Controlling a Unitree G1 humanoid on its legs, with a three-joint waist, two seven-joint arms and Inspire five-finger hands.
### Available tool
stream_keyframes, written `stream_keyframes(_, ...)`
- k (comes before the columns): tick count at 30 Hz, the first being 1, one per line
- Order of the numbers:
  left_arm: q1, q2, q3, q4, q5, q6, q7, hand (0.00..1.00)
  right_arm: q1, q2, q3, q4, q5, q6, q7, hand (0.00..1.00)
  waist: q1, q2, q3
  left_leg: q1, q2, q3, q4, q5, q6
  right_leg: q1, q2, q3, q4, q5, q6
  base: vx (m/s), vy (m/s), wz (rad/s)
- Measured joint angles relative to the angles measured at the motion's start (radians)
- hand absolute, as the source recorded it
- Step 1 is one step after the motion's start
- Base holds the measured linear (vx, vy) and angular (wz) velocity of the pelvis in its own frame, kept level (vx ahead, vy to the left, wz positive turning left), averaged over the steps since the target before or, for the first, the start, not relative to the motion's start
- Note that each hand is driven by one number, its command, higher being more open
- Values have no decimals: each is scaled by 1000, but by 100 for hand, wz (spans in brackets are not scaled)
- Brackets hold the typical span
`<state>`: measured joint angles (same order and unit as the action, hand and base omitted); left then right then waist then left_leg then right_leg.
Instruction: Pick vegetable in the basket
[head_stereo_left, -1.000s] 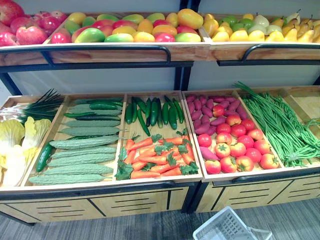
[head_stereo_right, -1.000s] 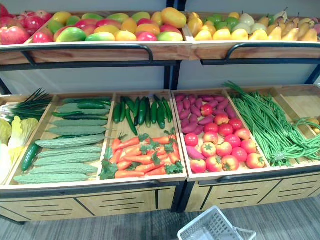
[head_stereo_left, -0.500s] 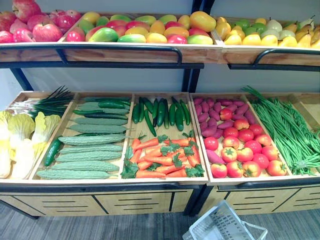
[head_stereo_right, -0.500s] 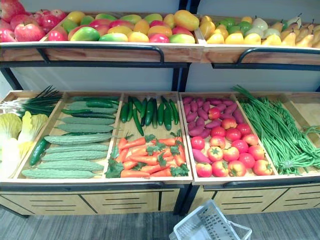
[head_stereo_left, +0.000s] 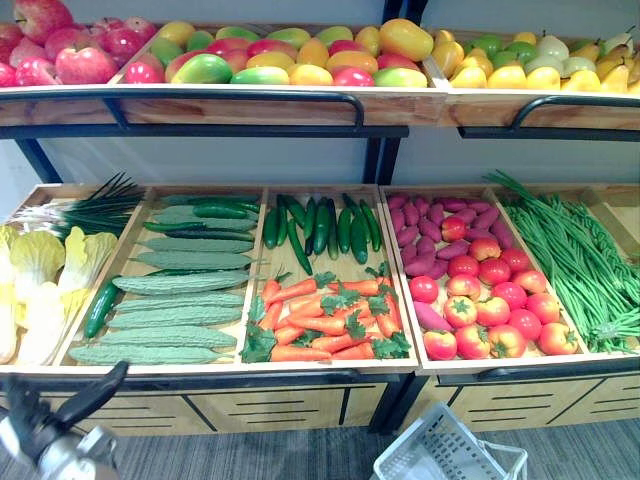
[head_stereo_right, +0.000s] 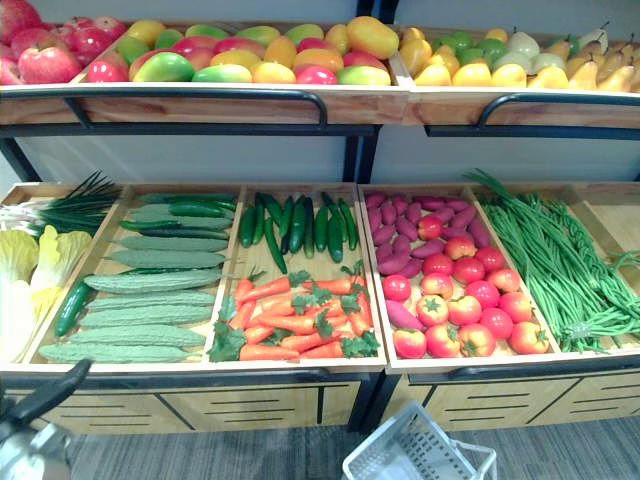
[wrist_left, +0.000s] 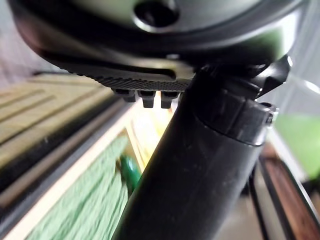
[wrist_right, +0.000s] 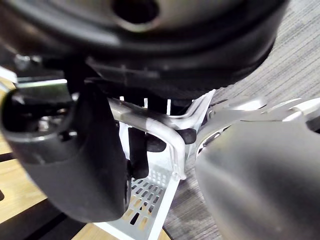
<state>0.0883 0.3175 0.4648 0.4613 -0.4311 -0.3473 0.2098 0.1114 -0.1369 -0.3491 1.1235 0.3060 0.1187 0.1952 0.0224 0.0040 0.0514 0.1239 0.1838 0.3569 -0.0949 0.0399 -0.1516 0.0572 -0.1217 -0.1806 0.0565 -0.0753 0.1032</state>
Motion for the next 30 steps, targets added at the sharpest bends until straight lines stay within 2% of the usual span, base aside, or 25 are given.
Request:
stream_keyframes(1,0,4,-24,-33,36,23,-24,100,0,-1,4,-1,0,1,0,0,0,1,-2,0,0,3,0,0,0,0,1,1,-1,0,0,3,0,-6)
stream_keyframes(3,2,43,-147,-155,160,116,-138,100,0,-6,17,-2,0,6,0,0,0,6,-11,3,1,16,0,0,0,0,2,6,-3,0,0,-3,2,-6)
stream_keyframes(4,2,52,-180,-185,188,134,-162,100,0,-7,17,-2,0,7,0,0,-1,9,-12,3,1,19,0,0,0,-1,2,8,-3,0,0,-7,3,-9)
stream_keyframes(6,-2,78,-312,-304,270,206,-259,100,-1,-12,15,-5,-12,7,0,0,-4,22,-17,10,1,30,0,0,0,-1,3,18,-3,0,-1,-9,2,-13)
stream_keyframes(9,-28,86,-427,-379,321,261,-317,100,-1,-14,15,-9,-30,7,0,0,-11,30,-22,17,3,47,0,1,1,-1,6,28,-3,0,-1,-22,-5,-12)
stream_keyframes(10,-45,89,-481,-418,355,292,-347,100,-1,-13,14,-11,-30,7,1,0,-24,34,-29,6,8,50,0,3,-2,-6,11,34,-2,2,-3,-35,-20,-5)
stream_keyframes(13,-73,91,-547,-476,404,338,-403,100,-1,-10,14,-13,-30,6,2,0,-30,36,-33,7,23,75,0,7,-9,-20,27,56,1,7,-11,-34,-31,-17)
stream_keyframes(15,-98,91,-575,-477,449,344,-427,100,1,-9,11,-13,-30,6,2,0,-32,38,-34,8,31,83,1,11,-15,-24,36,66,5,9,-15,-36,-44,-16)
stream_keyframes(22,-197,150,-645,-469,618,407,-431,100,11,-5,12,-28,-29,6,1,0,-35,46,-41,7,55,130,0,14,-20,-58,59,100,29,12,-28,-61,-37,-14)
stream_keyframes(30,-249,144,-645,-378,770,447,-283,100,45,-3,12,-61,-29,6,1,0,-46,37,-51,7,58,163,0,17,-24,-77,66,128,30,22,-33,-35,-31,-12)
